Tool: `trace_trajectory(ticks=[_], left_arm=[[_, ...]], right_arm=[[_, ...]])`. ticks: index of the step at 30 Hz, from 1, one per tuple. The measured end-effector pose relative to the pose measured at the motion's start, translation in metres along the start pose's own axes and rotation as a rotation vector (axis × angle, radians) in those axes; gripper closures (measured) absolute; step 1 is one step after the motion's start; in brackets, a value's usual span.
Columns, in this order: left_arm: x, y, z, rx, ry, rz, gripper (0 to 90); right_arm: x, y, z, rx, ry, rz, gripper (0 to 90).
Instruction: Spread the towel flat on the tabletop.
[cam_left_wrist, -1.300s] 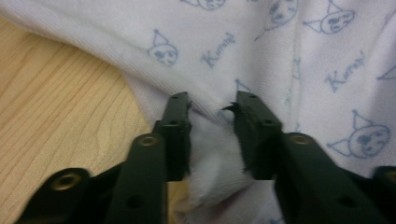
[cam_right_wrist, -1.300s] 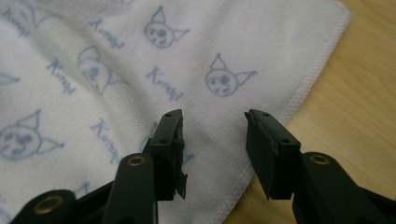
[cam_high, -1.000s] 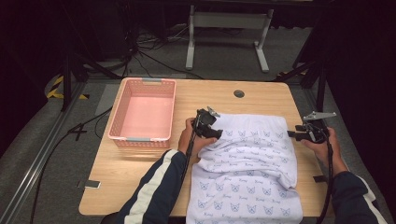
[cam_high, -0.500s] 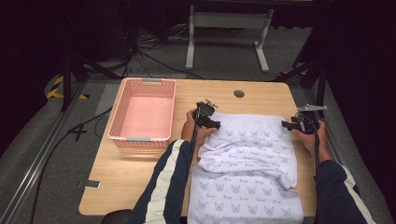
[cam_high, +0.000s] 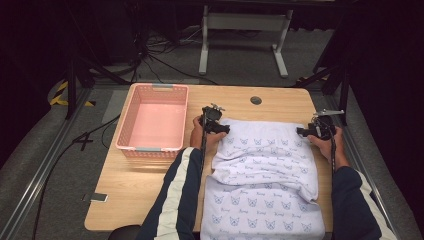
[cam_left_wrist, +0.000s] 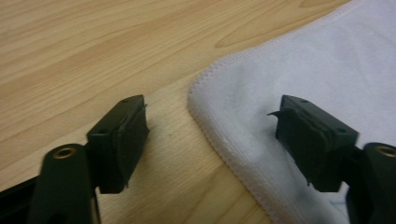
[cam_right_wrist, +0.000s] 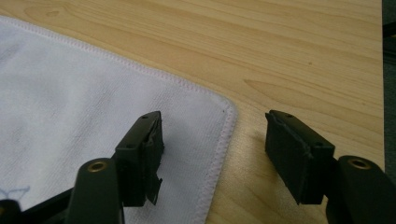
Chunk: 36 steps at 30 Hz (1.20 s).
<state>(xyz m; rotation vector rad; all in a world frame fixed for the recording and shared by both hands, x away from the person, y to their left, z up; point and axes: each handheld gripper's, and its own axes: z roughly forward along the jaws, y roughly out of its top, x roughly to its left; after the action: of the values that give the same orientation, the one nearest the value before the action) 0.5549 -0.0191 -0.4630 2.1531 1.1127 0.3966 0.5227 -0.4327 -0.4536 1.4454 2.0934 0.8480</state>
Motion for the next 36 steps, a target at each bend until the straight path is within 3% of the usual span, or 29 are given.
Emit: trace_trajectory(ticks=[1,2,4,6,8,12,15,18,20,21,22,23,24,25,26,28,29,31,32,33,34,35,36], left_arm=[[-0.001,0.000,-0.001,-0.007,-0.028,0.013,35.6],[-0.002,0.001,-0.002,-0.001,-0.037,0.026,47.8],[-0.005,0.002,-0.003,0.004,-0.061,0.038,60.0],[-0.005,0.002,-0.004,0.008,-0.097,0.044,77.7],[-0.005,0.000,-0.004,0.012,-0.121,0.023,85.4],[-0.009,0.001,-0.007,0.014,-0.091,0.040,86.2],[-0.016,0.007,-0.017,-0.036,-0.069,0.045,86.2],[-0.030,0.013,-0.039,-0.086,-0.086,0.090,86.2],[-0.042,0.014,-0.061,-0.141,-0.098,0.149,86.2],[-0.042,0.014,-0.061,-0.141,-0.098,0.149,86.2],[-0.051,0.011,-0.082,-0.184,-0.151,0.168,86.3],[-0.056,0.007,-0.092,-0.205,-0.167,0.189,86.3],[-0.056,0.007,-0.092,-0.205,-0.167,0.189,86.4],[-0.060,0.003,-0.102,-0.207,-0.189,0.224,86.4],[-0.065,-0.004,-0.113,-0.224,-0.225,0.250,86.5],[-0.073,-0.018,-0.131,-0.248,-0.236,0.286,86.7],[-0.075,-0.026,-0.139,-0.257,-0.256,0.300,86.8],[-0.082,-0.048,-0.157,-0.249,-0.288,0.358,86.7],[-0.085,-0.056,-0.162,-0.238,-0.313,0.368,86.7],[-0.085,-0.056,-0.162,-0.238,-0.313,0.368,86.7],[-0.086,-0.066,-0.168,-0.213,-0.345,0.393,86.7],[-0.088,-0.075,-0.171,-0.194,-0.373,0.393,86.7],[-0.094,-0.091,-0.174,-0.151,-0.412,0.433,86.7]], right_arm=[[0.000,0.000,0.000,0.000,0.006,0.006,40.1],[0.001,0.001,-0.001,0.005,0.014,-0.001,44.6],[0.004,0.002,-0.002,0.013,0.033,-0.016,57.0],[0.009,0.004,-0.003,0.028,0.044,-0.021,68.1],[0.011,0.005,-0.004,0.041,0.068,-0.031,77.5],[0.013,0.006,-0.004,0.044,0.080,-0.025,85.4],[0.016,0.008,-0.006,0.039,0.070,-0.039,86.5],[0.018,0.012,-0.021,-0.030,0.126,-0.032,86.6],[0.022,0.015,-0.037,-0.070,0.163,-0.064,86.6],[0.025,0.014,-0.046,-0.086,0.193,-0.084,86.6],[0.029,0.013,-0.055,-0.095,0.217,-0.111,86.5],[0.033,0.010,-0.064,-0.103,0.240,-0.134,86.5],[0.033,0.010,-0.064,-0.103,0.240,-0.134,86.5],[0.036,0.007,-0.073,-0.113,0.262,-0.154,86.5],[0.039,0.003,-0.083,-0.129,0.292,-0.173,86.4],[0.045,-0.008,-0.106,-0.162,0.348,-0.211,86.4],[0.051,-0.019,-0.125,-0.185,0.411,-0.237,86.4],[0.060,-0.031,-0.139,-0.174,0.437,-0.283,86.4],[0.065,-0.038,-0.145,-0.169,0.468,-0.309,86.4],[0.065,-0.038,-0.145,-0.169,0.468,-0.309,86.4],[0.071,-0.046,-0.151,-0.162,0.492,-0.342,86.4],[0.083,-0.063,-0.162,-0.129,0.545,-0.392,86.3],[0.086,-0.069,-0.166,-0.120,0.567,-0.409,86.3]])
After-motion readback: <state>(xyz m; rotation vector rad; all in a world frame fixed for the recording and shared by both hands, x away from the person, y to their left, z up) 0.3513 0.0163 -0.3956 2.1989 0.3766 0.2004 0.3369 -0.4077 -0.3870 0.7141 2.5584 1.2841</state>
